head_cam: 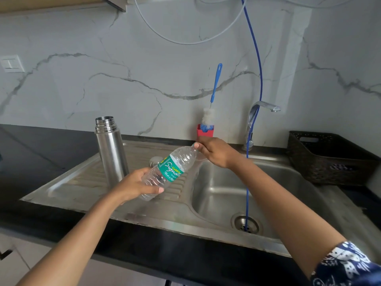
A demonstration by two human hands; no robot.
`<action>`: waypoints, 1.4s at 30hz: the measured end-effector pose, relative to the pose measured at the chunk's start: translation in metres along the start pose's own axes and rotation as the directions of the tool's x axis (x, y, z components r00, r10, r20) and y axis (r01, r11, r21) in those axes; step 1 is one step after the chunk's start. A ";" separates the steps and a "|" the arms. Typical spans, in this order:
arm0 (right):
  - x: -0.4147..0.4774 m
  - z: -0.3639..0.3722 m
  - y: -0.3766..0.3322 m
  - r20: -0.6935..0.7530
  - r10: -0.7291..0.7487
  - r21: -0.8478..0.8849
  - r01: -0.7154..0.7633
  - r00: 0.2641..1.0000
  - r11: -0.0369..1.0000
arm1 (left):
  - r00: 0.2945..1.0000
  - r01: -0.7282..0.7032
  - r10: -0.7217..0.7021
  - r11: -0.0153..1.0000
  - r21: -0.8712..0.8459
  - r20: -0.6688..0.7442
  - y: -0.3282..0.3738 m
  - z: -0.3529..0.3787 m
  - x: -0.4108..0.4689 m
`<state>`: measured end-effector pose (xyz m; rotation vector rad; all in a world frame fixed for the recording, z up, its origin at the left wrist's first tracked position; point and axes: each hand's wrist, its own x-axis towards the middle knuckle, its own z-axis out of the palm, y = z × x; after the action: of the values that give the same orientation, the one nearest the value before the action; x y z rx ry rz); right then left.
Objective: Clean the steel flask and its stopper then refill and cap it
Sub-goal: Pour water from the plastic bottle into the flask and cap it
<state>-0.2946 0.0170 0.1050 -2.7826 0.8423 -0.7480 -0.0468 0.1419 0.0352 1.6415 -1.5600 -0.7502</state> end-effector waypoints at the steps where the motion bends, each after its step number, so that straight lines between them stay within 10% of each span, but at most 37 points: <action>1: -0.001 0.001 -0.001 -0.019 -0.001 -0.056 0.000 1.000 0.998 | 0.999 -0.015 0.017 0.999 0.048 -0.042 0.000 0.001 0.000; 8: 0.000 0.005 -0.010 -0.195 0.223 0.068 -0.213 0.955 0.975 | 0.886 -0.084 0.237 0.927 0.365 -0.398 0.006 0.022 0.001; 14: 0.000 0.009 -0.013 -0.139 0.401 0.196 -0.372 0.905 0.907 | 0.912 -0.038 0.144 0.962 0.269 -0.383 0.012 0.037 -0.004; 18: -0.008 0.011 -0.027 0.115 0.430 0.734 -0.368 0.895 0.571 | 0.947 -0.032 0.002 0.996 -0.088 -0.323 0.019 0.040 -0.002; 25: 0.020 0.028 -0.037 0.147 0.316 0.887 -0.266 0.937 0.377 | 0.949 -0.070 0.066 0.998 -0.002 -0.307 0.030 0.038 0.002; 29: 0.056 0.028 -0.026 0.096 0.394 0.888 -0.258 0.914 0.381 | 0.563 -0.319 0.390 0.916 0.243 -0.729 0.021 0.011 -0.006; 31: 0.077 0.034 -0.023 0.100 0.418 0.879 -0.277 0.903 0.388 | 0.409 -0.290 0.328 0.931 0.220 -0.852 0.004 -0.010 0.000; 38: 0.187 0.083 -0.013 0.112 0.449 0.900 -0.282 0.886 0.333 | 0.690 -0.304 0.072 0.932 -0.198 -0.720 -0.041 -0.078 0.044; 42: 0.248 0.124 -0.005 0.121 0.442 0.852 -0.321 0.889 0.413 | 0.689 -0.319 0.063 0.921 -0.224 -0.722 -0.054 -0.084 0.058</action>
<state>-0.0517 -0.1173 0.1037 -1.5650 0.7734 -0.9142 0.0576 0.0932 0.0415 1.2512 -0.9505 -0.1875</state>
